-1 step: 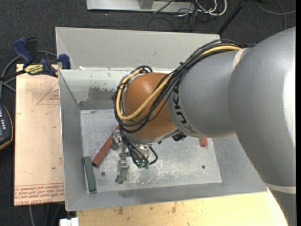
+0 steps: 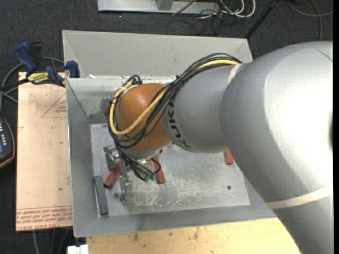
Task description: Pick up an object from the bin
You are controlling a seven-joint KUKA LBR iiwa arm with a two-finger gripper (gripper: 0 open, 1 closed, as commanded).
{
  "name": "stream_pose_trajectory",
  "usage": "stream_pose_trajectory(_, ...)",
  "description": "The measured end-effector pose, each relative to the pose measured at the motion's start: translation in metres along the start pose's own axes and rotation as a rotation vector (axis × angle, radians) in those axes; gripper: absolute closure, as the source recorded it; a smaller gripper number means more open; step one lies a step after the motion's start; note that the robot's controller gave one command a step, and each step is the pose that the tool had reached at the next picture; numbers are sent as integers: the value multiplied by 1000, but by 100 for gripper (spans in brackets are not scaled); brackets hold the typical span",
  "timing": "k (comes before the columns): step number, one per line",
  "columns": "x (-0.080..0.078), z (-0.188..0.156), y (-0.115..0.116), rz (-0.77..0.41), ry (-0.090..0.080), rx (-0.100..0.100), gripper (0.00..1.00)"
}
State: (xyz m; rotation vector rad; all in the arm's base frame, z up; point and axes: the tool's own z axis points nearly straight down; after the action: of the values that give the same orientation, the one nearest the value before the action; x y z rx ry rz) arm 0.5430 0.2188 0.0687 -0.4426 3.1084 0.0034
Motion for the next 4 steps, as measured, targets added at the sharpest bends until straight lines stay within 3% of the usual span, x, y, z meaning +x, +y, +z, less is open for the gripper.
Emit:
stream_pose_trajectory(1,-6,-33,-3,-56,-3,1,0)
stream_pose_trajectory(2,-23,-39,11,-258,-3,0,0)
stream_pose_trajectory(3,-12,0,18,-464,4,-1,0)
stream_pose_trajectory(4,-12,0,19,-461,1,-1,0)
